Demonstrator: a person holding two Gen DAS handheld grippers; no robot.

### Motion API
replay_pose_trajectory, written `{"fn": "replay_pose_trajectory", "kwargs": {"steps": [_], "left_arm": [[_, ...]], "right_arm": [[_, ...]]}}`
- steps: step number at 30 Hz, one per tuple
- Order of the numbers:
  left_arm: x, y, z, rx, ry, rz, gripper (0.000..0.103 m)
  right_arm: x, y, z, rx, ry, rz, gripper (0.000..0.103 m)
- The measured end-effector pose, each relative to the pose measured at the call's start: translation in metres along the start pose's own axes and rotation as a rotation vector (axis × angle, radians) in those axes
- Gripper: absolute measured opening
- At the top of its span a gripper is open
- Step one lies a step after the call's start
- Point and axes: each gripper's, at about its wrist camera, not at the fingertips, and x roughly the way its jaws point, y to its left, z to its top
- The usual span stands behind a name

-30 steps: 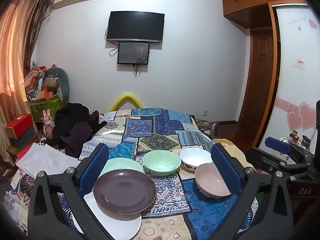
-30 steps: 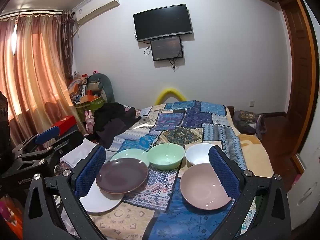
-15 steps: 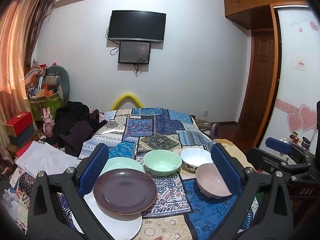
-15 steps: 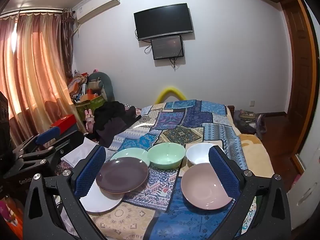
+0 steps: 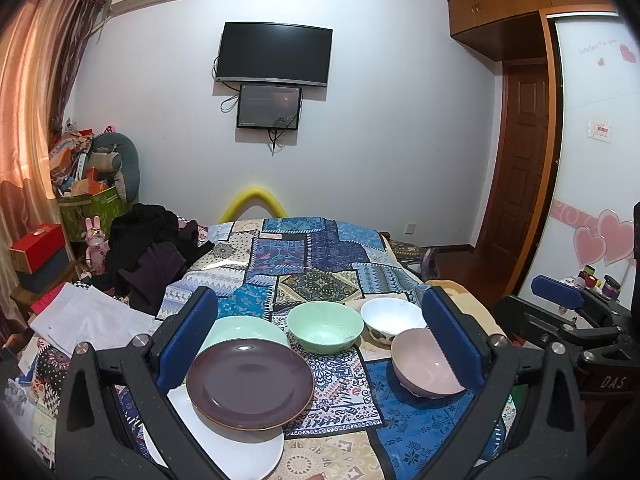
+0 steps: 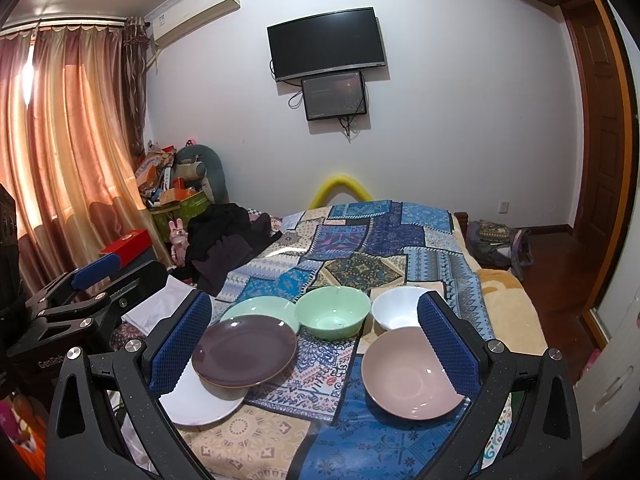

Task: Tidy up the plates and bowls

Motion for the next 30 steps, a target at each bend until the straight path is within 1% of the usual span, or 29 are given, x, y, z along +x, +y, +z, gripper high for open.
{"fn": "replay_pose_trajectory", "kwargs": {"steps": [30], "left_arm": [[-0.0038,0.0003,0.0027,-0.010,-0.003,-0.005,0.103]], "right_arm": [[-0.0027,-0.0079,0.0012,0.009,-0.006,0.000,0.103]]}}
